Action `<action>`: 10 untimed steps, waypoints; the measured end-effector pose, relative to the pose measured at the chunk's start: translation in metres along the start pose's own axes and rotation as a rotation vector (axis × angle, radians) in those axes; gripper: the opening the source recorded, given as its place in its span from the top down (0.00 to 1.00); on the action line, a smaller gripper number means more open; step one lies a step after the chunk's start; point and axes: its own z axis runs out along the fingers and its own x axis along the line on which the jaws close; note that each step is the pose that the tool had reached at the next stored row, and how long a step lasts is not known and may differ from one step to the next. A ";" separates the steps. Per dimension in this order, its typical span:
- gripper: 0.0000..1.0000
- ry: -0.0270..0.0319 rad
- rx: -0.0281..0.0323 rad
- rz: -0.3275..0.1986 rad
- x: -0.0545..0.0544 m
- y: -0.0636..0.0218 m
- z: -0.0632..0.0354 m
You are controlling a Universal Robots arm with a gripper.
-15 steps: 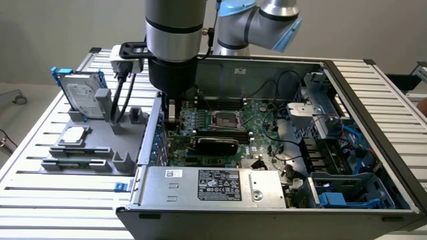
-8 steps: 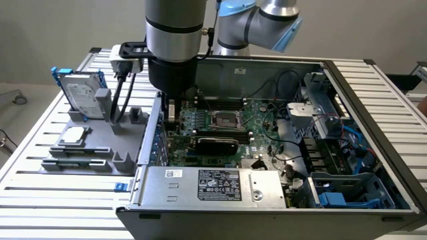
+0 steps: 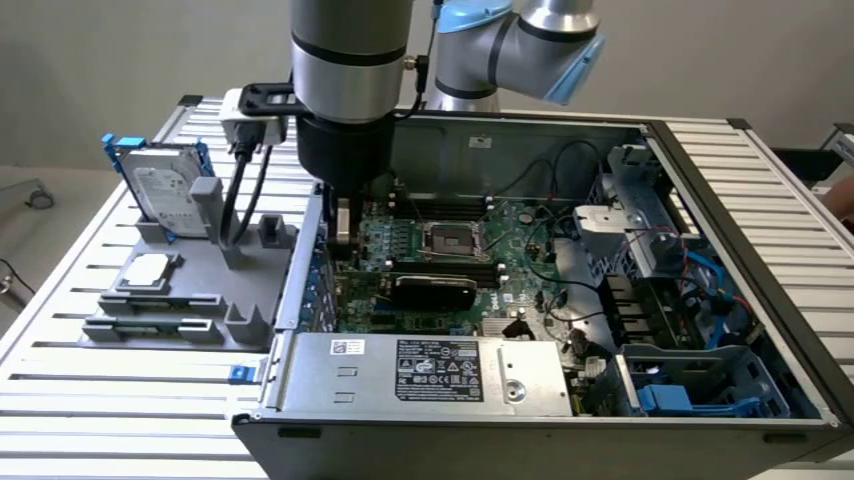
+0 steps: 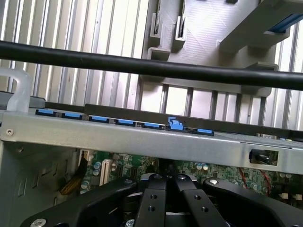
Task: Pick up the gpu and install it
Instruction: 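Press down on the gpu until it lock into place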
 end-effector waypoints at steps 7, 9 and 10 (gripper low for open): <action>0.89 -0.0014 0.0002 0.010 -0.003 -0.0004 0.0001; 0.89 -0.0017 0.0001 0.013 -0.003 -0.0004 0.0001; 0.89 -0.0019 -0.0002 0.014 -0.003 -0.0004 0.0001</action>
